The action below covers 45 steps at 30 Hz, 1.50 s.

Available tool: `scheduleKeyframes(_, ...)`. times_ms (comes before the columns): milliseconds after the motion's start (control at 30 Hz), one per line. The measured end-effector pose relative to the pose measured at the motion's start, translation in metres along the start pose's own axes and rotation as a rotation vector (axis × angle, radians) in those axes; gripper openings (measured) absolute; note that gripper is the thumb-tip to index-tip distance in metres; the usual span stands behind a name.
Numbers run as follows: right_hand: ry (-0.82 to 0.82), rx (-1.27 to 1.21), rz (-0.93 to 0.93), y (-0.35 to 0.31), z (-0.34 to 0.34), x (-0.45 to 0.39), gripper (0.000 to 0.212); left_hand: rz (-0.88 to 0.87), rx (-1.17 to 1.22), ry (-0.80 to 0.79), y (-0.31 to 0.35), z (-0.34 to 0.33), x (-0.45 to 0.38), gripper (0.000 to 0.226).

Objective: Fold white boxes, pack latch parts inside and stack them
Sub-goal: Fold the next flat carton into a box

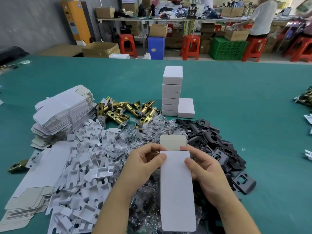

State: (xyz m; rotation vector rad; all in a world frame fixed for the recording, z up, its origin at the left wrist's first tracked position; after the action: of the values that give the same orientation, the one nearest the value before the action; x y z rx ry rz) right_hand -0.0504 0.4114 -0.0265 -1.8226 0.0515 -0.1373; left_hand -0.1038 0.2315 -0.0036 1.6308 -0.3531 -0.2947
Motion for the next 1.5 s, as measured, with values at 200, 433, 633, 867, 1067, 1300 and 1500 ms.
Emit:
scheduleKeyframes(200, -0.028, -0.038, 0.034, -0.005, -0.003, 0.001, 0.027, -0.022, -0.04, 0.019, -0.002, 0.001, -0.001, 0.028)
scheduleKeyframes(433, -0.013, -0.04, 0.028, -0.001, 0.003, -0.003, 0.029, -0.024, -0.014, 0.062, -0.005, 0.002, -0.001, 0.033)
scheduleKeyframes(633, 0.005, -0.007, 0.032, -0.001, 0.005, -0.002, 0.031, -0.018, -0.059, 0.071, -0.006, 0.003, -0.002, 0.033)
scheduleKeyframes(867, 0.028, -0.073, 0.105, -0.006, 0.006, -0.001, 0.027, -0.054, -0.032, 0.087, -0.003, 0.001, -0.004, 0.03)
scheduleKeyframes(1067, 0.035, -0.052, 0.088, -0.002, 0.005, -0.002, 0.051, -0.056, -0.093, 0.099, -0.004, 0.003, -0.004, 0.03)
scheduleKeyframes(1300, -0.007, 0.027, 0.075, -0.004, -0.002, 0.0, 0.033, -0.06, -0.216, 0.064, -0.002, 0.001, -0.003, 0.031)
scheduleKeyframes(1500, 0.003, 0.054, 0.07, -0.004, -0.004, 0.001, 0.031, -0.046, -0.243, 0.02, 0.0, -0.003, -0.001, 0.032)
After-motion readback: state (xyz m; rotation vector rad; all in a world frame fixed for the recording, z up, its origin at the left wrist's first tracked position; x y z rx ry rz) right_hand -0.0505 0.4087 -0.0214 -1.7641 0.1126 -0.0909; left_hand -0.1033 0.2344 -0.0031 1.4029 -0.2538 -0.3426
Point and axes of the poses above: each hand's wrist, its own x-axis away from the middle knuckle, its own z-axis out of the back of the hand, y = z × x, the point moved 7 cm from there along -x, towards the middle knuckle, and after that the axes turned 2 degrees about x, right-handed, at the moved point
